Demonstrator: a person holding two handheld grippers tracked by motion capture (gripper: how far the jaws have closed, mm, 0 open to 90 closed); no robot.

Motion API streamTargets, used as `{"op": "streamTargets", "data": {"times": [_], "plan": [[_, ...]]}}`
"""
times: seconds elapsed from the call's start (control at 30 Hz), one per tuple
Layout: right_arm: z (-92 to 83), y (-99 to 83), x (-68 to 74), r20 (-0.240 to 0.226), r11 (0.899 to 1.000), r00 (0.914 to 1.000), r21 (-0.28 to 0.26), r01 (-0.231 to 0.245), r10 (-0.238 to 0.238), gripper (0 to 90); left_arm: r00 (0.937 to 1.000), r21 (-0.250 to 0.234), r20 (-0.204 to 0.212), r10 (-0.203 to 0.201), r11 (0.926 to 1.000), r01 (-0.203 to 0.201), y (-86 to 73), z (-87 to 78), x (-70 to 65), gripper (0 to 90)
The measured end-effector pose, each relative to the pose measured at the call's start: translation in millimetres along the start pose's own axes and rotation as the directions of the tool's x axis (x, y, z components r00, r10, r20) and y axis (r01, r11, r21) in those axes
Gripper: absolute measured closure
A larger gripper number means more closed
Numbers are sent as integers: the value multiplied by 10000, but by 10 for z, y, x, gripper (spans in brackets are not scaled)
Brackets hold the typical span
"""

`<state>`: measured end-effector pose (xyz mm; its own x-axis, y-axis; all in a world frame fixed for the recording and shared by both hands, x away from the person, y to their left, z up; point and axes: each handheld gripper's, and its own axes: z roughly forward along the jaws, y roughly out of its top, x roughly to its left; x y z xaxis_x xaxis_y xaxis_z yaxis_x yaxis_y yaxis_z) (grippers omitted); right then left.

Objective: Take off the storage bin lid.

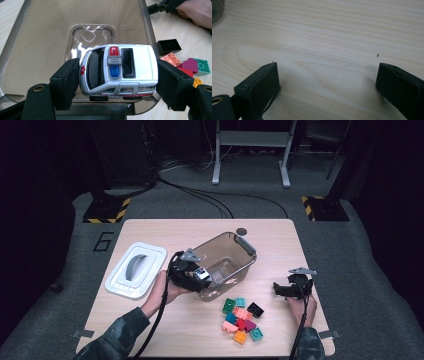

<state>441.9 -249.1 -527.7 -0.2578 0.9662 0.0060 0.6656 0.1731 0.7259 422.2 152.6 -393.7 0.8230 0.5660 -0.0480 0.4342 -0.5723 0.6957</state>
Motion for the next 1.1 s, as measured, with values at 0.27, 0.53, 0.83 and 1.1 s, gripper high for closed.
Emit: {"op": "streamTargets", "data": {"times": [0.27,0.53,0.83,1.1], "plan": [[0,0,0,-1,10000,10000,0,0,0,40,10000,34,22,-2,10000,2,0,-9,9,251],[0,0,-1,-1,10000,10000,1,3,-3,40,9998,-11,26,184,9998,-184,4,-51,-11,251],[-1,0,-2,-1,10000,10000,-12,2,-2,44,9999,-555,-93,44,9984,-49,-77,-220,-23,153],[0,0,-2,-4,10000,10000,-14,4,-4,44,9979,-980,-593,-245,9950,186,-335,-427,25,109]]}}
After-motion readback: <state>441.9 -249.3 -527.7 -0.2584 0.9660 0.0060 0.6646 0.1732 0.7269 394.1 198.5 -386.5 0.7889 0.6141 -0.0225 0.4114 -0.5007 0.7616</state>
